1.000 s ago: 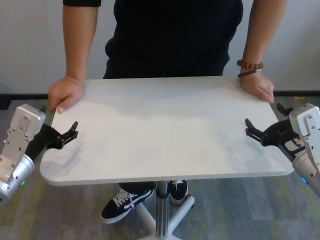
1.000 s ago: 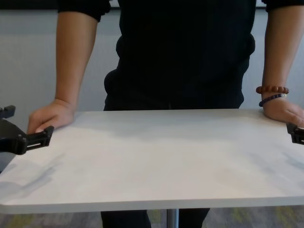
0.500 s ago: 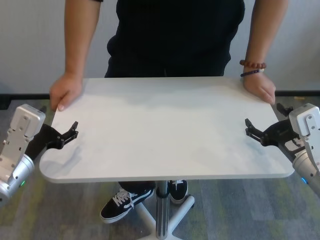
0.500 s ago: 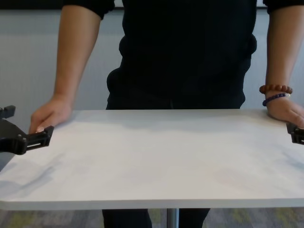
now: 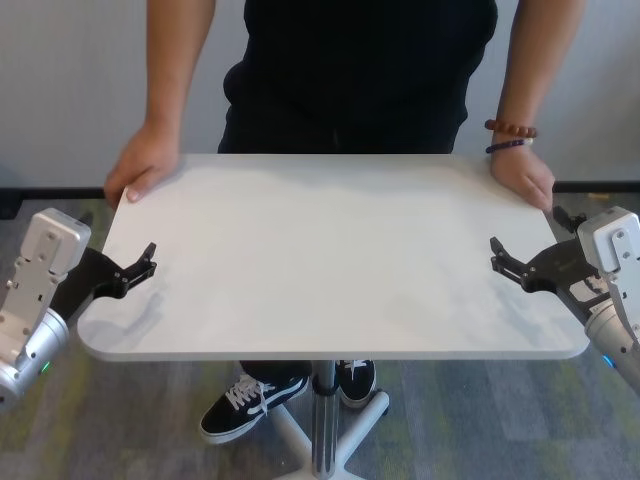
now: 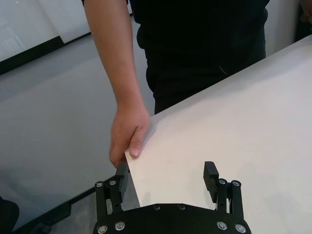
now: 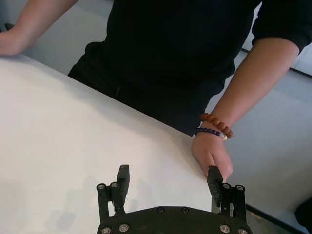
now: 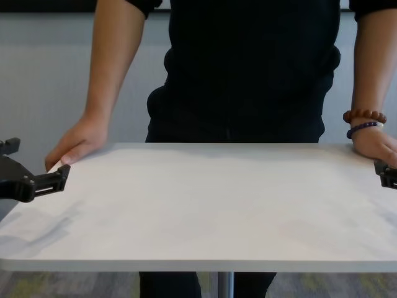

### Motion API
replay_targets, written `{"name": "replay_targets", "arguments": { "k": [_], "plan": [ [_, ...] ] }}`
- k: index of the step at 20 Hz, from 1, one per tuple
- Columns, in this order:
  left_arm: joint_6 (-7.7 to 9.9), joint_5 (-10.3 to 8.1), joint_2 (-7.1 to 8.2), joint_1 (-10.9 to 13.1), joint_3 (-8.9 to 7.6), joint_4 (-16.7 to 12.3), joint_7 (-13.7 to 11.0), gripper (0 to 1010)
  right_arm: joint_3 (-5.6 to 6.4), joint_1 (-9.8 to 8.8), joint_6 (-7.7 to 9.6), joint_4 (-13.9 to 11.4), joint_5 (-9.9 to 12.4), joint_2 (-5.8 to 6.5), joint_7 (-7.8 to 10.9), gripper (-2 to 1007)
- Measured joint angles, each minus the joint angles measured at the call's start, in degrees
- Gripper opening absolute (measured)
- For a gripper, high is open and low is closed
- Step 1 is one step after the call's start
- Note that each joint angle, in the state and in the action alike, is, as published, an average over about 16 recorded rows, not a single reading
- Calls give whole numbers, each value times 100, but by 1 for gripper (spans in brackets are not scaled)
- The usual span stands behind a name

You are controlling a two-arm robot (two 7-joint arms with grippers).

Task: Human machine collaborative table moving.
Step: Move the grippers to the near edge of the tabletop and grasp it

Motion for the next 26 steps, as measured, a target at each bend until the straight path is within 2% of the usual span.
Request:
{"name": "replay_targets", "arguments": {
  "k": [12,17,22,26],
  "plan": [
    [0,0,0,0,0,0,0,1003,0,0,0,0,0,0,1,1000],
    [26,39,30,19,7,-59,-23,1003,33,-34,-25,-35,60,2,75,1000],
    [133,40,136,141,-16,-271,-115,1003,124,-208,-175,-223,180,58,214,1000],
    [247,66,290,365,-55,-564,-156,1003,209,-460,-302,-497,194,173,288,1000]
  ]
}}
